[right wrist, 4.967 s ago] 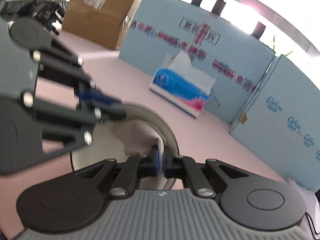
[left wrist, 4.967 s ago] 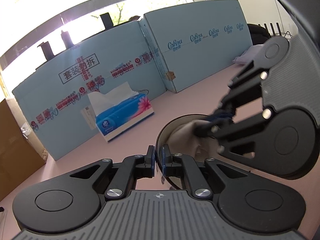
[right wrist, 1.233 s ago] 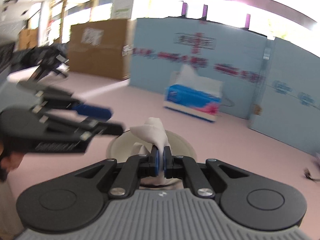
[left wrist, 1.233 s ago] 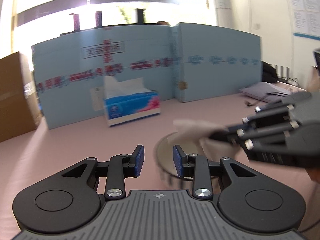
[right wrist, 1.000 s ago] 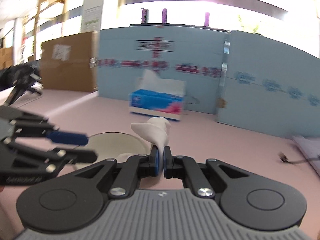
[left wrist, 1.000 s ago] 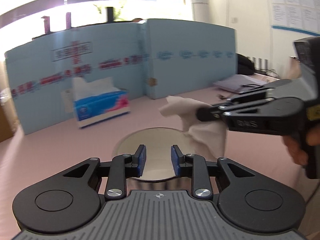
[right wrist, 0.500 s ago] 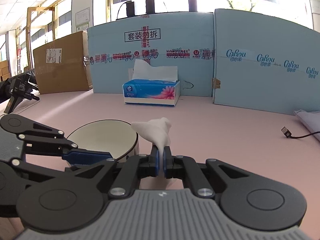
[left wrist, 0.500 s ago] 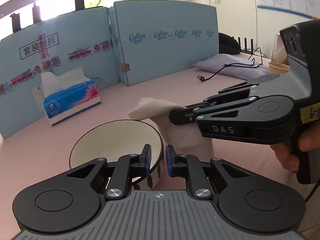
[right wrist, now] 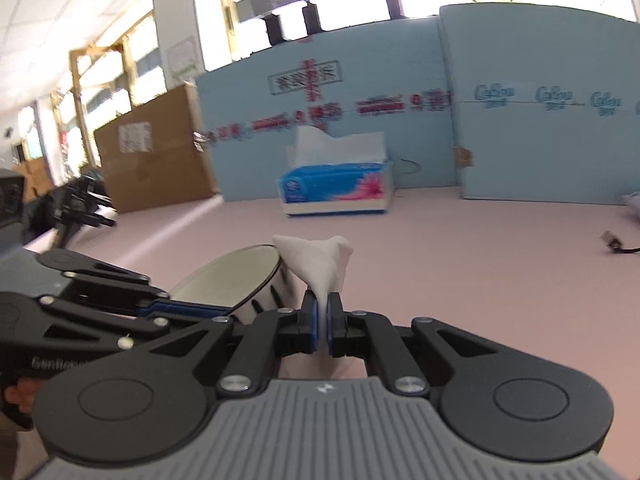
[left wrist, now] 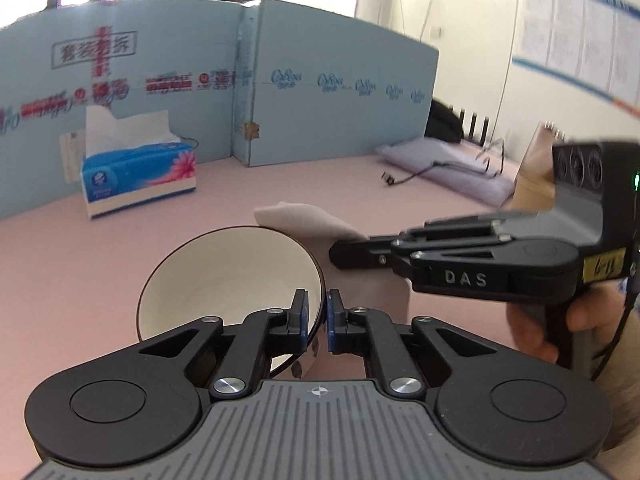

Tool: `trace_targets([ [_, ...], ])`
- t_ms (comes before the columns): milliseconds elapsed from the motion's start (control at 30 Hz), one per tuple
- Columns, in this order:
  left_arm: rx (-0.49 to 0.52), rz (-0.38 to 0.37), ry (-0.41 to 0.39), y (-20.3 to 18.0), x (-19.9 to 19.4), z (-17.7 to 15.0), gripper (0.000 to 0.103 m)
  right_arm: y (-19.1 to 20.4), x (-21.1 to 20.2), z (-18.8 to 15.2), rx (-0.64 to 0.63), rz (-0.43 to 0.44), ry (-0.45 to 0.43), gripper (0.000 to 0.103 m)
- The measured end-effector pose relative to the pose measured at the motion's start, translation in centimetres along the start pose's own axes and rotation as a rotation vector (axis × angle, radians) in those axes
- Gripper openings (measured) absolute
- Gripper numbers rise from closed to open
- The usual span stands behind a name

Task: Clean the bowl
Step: 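Hold the cloth above the bowl with the right tool while the left tool holds the bowl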

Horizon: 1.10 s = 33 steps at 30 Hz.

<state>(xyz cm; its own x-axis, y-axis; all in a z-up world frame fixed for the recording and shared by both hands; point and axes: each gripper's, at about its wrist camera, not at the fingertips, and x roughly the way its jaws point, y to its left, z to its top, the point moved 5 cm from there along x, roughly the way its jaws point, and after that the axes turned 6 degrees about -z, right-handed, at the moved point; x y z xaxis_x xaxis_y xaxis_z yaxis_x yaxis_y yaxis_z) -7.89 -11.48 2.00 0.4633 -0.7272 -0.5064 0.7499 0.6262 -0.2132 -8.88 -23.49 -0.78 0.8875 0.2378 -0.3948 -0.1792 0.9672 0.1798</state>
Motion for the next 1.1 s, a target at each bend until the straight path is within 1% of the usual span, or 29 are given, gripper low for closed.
trace_targets([
  [133, -0.044, -0.044, -0.019, 0.9, -1.1, 0.0, 0.010, 1.5, -0.4, 0.9, 0.052, 0.121, -0.025, 0.004],
  [167, -0.048, -0.050, -0.021, 1.0, -1.3, -0.1, 0.010, 1.7, -0.3, 1.1, 0.057, 0.130, -0.031, 0.004],
  [367, -0.053, -0.069, -0.026, 1.3, -1.8, -0.4, 0.010, 2.0, 1.0, 1.7, 0.083, 0.117, -0.026, 0.005],
  [567, -0.040, -0.079, -0.019, 1.3, -1.9, -0.8, 0.010, 1.5, 1.8, 2.1, 0.121, 0.139, -0.006, 0.006],
  [667, -0.024, -0.082, -0.011, 1.1, -1.9, -1.1, 0.010, 0.5, 2.2, 2.4, 0.199, 0.192, 0.016, 0.006],
  [833, -0.016, -0.080, -0.004, 0.9, -1.7, -1.4, 0.011, -1.7, 3.4, 2.7, 0.415, 0.320, 0.062, 0.006],
  [967, -0.008, -0.068, -0.002, 0.6, -1.7, -1.6, 0.011, -2.4, 4.5, 2.6, 0.515, 0.356, 0.088, 0.007],
  [1100, 0.001, -0.058, 0.000, 0.5, -1.7, -1.7, 0.012, -3.0, 4.4, 2.2, 0.589, 0.382, 0.108, 0.008],
])
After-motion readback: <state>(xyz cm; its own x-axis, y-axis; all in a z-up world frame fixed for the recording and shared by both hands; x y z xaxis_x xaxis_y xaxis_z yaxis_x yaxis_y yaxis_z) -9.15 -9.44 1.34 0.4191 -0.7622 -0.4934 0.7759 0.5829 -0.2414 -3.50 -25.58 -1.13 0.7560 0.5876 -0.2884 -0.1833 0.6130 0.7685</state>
